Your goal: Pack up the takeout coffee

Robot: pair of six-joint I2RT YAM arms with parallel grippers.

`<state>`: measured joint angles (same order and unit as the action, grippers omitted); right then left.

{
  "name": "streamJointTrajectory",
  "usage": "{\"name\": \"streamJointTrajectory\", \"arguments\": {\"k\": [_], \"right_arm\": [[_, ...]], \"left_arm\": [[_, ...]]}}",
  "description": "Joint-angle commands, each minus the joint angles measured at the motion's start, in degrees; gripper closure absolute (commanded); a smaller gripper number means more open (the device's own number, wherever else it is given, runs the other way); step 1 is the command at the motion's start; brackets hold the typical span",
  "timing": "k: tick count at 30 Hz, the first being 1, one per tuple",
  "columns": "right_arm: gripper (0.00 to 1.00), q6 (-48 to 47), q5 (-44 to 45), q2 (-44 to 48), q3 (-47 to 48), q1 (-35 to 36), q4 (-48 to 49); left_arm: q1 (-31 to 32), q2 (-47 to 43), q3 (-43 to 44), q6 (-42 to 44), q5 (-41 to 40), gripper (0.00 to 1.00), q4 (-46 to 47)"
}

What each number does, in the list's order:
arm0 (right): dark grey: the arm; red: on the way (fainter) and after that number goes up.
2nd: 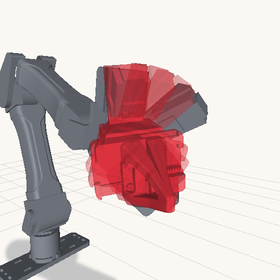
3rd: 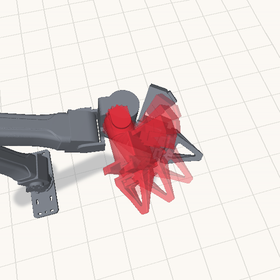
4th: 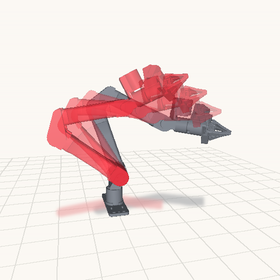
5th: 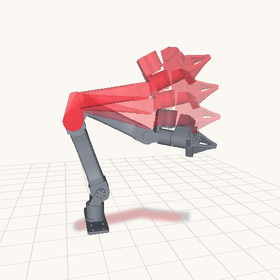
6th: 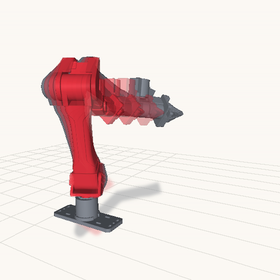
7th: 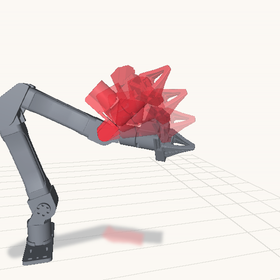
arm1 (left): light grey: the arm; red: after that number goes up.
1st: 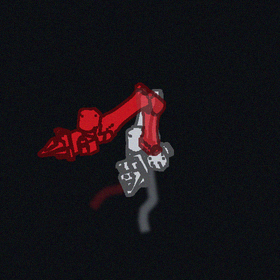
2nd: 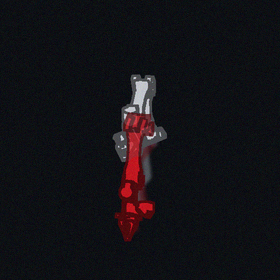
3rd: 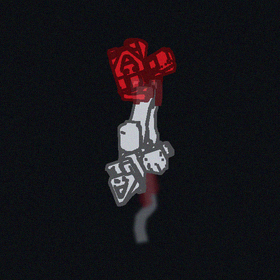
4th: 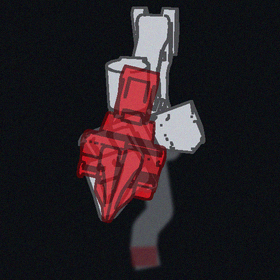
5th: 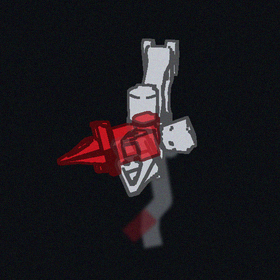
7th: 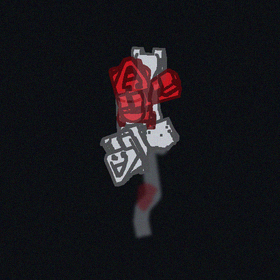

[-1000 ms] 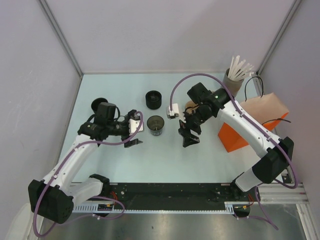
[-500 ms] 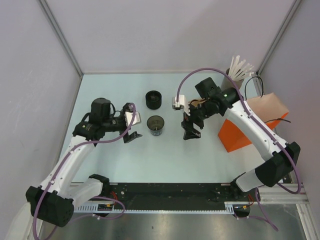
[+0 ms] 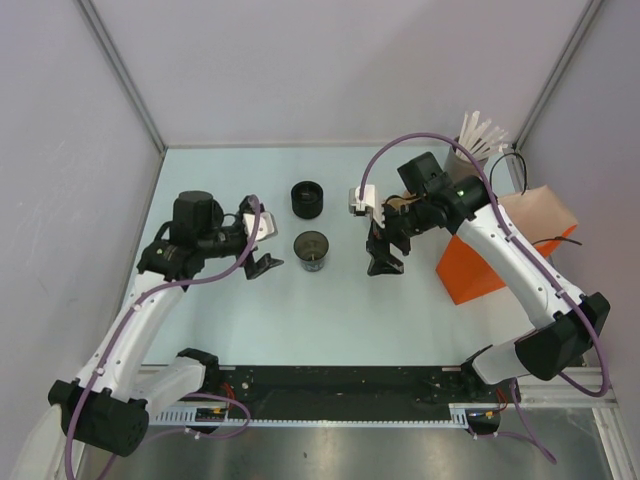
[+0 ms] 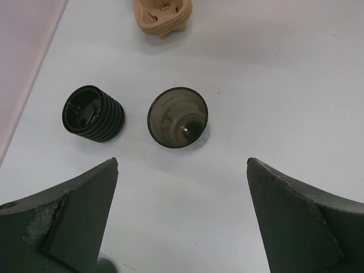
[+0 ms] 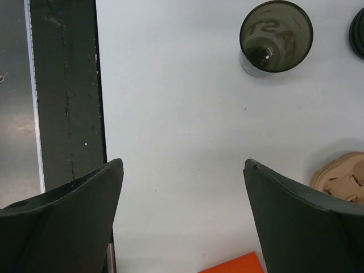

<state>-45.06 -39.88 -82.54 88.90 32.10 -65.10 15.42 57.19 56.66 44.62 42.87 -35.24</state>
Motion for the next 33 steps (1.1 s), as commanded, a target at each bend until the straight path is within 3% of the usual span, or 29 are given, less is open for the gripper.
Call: {"name": "streamJointTrajectory", "arguments": {"k": [1, 33], "right_arm": [[0.09, 0.6, -0.2, 1.9, 0.1, -0.2, 1.5], [0.05, 3.0, 0.6, 2.7, -0.7, -0.8, 5.0]], "left_arm": [[-0.6, -1.5, 3.0, -1.7, 2.5, 0.00, -0.1], [-0.8, -1.7, 4.6, -8.0, 0.6, 0.00, 2.9]]}}
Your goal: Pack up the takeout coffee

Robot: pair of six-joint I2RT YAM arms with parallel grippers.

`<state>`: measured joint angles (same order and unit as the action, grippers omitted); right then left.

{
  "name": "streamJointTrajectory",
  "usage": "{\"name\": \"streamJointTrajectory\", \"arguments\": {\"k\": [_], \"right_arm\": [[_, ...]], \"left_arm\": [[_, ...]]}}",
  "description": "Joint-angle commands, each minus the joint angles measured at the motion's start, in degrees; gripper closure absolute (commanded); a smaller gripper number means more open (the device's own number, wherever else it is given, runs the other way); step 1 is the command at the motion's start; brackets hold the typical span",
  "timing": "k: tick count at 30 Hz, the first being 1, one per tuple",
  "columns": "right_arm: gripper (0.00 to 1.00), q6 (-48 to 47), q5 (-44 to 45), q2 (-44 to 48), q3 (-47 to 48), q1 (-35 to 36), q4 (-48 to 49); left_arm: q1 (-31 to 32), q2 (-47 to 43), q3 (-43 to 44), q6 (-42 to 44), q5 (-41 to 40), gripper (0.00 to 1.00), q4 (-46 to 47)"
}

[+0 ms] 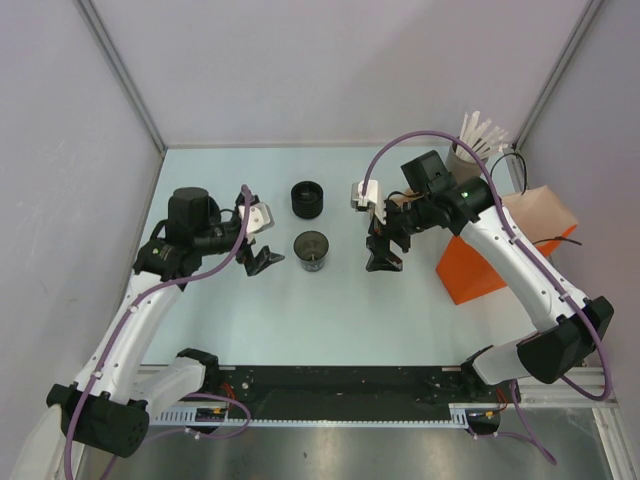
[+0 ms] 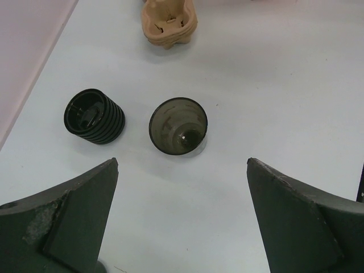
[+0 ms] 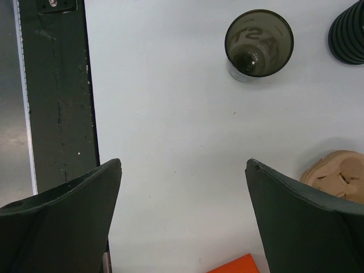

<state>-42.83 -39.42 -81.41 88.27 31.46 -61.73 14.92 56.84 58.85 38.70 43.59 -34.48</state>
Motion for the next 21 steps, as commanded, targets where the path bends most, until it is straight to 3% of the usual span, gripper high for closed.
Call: {"name": "streamJointTrajectory", "arguments": {"k": [1, 9, 21], "right_arm": [[0.05, 0.8, 0.1, 1.6, 0.0, -0.2, 1.7], [0.04, 2.7, 1.3, 1.3, -0.4, -0.1, 4.2], [0.04, 18.8, 17.1, -5.7, 0.1, 0.0, 26.9]], "left_arm": [[-0.4, -1.5, 2.4, -2.2, -0.2, 0.00, 2.3], [-0.4, -1.5, 1.9, -3.4, -0.5, 0.00, 3.4], [-0.4, -1.3, 1.9, -5.9, -4.6, 0.00, 4.8]]}}
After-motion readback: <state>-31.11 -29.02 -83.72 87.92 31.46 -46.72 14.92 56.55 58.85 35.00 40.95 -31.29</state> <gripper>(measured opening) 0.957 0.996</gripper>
